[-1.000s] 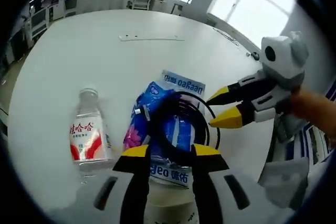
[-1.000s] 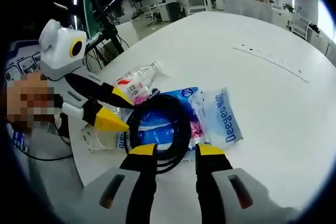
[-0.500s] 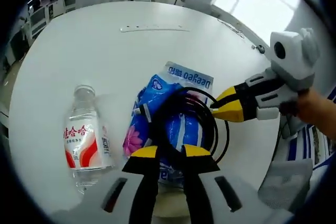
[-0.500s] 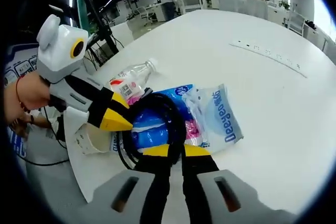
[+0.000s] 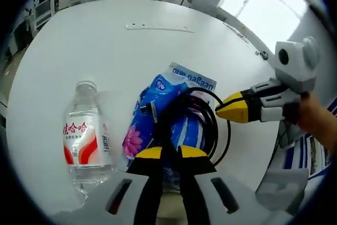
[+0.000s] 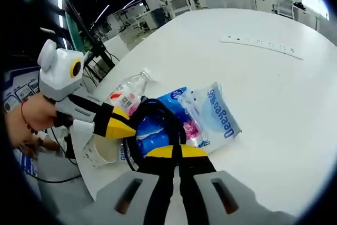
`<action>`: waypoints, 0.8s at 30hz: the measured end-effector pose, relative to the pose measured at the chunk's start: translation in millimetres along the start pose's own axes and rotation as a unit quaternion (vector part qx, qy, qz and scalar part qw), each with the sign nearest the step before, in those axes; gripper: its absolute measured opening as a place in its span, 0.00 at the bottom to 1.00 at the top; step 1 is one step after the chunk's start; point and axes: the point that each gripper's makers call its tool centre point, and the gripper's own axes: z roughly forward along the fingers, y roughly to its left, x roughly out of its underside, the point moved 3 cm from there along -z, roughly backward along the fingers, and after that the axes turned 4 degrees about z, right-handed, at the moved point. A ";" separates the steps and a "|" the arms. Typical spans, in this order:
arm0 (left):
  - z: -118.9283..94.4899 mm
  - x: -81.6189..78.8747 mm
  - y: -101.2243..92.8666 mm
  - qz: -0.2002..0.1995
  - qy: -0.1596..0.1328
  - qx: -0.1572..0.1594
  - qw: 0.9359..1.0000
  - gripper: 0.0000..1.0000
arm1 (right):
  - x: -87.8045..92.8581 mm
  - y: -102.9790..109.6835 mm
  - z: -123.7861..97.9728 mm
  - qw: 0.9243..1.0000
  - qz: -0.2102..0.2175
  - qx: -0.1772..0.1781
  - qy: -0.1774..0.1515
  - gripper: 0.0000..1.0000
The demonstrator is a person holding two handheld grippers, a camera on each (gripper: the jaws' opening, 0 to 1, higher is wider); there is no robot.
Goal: Arrange the tabletop items into an orderly group along one side of the table until the central work area is clear of visible clutter.
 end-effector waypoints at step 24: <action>-37.8 -17.8 -47.8 -0.012 -0.055 0.023 0.998 0.05 | -9.7 15.4 -66.9 0.999 -0.005 -0.009 -0.053 0.00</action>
